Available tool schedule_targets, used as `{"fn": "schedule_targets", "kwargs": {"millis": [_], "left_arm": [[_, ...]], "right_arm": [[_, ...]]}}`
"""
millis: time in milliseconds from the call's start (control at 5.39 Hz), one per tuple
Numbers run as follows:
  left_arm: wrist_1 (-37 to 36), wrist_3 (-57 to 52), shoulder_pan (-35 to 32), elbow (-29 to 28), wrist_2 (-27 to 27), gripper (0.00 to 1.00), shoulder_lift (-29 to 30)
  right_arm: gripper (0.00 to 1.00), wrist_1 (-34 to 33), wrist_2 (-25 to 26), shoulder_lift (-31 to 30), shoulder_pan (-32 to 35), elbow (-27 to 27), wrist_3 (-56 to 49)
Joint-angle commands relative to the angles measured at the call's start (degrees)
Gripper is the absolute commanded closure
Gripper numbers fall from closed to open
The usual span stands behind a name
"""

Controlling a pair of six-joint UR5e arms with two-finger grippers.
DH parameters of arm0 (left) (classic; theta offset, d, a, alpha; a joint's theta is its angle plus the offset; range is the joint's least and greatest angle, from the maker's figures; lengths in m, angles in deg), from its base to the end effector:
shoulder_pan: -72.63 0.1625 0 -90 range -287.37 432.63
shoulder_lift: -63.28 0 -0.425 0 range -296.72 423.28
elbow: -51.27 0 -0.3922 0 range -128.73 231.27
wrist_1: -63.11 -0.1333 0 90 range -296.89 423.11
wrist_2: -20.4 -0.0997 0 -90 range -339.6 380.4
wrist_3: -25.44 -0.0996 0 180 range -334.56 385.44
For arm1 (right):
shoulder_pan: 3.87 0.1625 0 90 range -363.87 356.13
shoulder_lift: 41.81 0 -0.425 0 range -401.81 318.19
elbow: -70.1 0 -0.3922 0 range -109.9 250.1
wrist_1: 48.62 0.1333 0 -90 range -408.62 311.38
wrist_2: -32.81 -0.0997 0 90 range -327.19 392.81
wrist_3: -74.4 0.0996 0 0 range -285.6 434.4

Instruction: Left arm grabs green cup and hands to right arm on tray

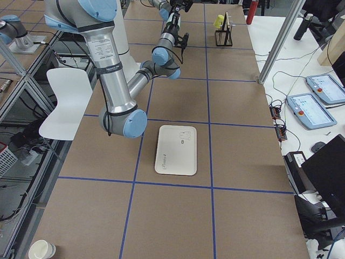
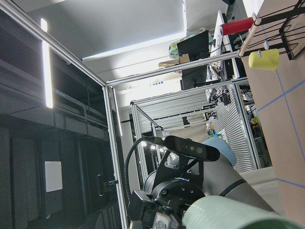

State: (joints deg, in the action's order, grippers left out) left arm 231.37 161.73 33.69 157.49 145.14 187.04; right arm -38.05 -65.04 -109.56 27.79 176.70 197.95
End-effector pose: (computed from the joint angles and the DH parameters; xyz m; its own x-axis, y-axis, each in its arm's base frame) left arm 0.3338 -0.3681 0.0865 -0.4544 -0.3965 -0.7977 -0.2317 0.9172 -0.3240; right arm -0.3243 -0.3406 0.1700 -0.7843 0.1595 0.5995 -0.0130 0.9619 -0.2731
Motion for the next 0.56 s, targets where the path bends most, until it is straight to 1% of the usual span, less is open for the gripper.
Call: {"fn": "schedule_targets", "kwargs": {"millis": [0,371], "left_arm": [[-0.22,-1.03,-0.44,-0.13,-0.11,0.00,2.18],[-0.48,-2.51,-1.40,-0.75,1.28,0.00,0.62]], "right_arm": [[1.00,-0.10,-2.07,-0.37,0.07,-0.25,-1.11],[1.00,0.59,-3.39,-1.32,1.03,0.27,-1.03]]}}
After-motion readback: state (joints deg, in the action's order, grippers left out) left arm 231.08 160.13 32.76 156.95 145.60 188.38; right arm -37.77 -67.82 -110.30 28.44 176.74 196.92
